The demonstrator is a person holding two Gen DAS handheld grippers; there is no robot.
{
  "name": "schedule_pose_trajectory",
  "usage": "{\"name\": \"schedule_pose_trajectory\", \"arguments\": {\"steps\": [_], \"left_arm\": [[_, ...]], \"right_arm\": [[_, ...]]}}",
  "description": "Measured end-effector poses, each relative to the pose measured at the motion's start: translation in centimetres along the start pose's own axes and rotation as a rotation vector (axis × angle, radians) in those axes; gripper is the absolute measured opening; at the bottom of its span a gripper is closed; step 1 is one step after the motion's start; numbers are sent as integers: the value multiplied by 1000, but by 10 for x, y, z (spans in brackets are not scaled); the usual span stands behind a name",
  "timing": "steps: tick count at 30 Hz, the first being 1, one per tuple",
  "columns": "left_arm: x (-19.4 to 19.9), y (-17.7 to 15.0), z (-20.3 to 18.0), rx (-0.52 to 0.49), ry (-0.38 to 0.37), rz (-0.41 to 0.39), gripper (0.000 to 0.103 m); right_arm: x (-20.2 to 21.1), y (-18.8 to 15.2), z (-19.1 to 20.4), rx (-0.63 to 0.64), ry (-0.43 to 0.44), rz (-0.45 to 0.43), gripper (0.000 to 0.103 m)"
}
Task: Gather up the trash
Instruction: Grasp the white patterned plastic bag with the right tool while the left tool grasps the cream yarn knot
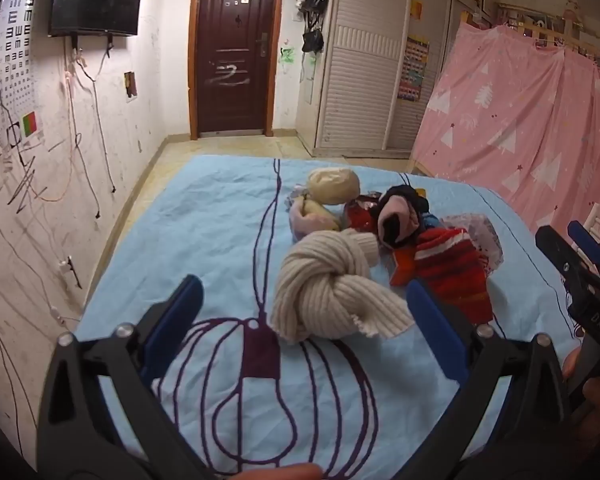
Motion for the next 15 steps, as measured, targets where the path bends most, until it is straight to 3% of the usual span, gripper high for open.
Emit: {"name": "schedule_pose_trajectory", "arguments": {"steps": [15], "left_arm": [[3, 4, -2, 1, -5, -1, 98]], "right_arm": [[1, 0, -1, 1, -2, -3, 95]]}}
Point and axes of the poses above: each gripper's, at about its wrist camera, not at the fingertips, and x roughly against the way its jaws point, z to its left, y to its top, the point moved 4 cm from there along -x, roughly the way its jaws point, and after that the axes turned 9 degrees about x, right-handed, at the moved point
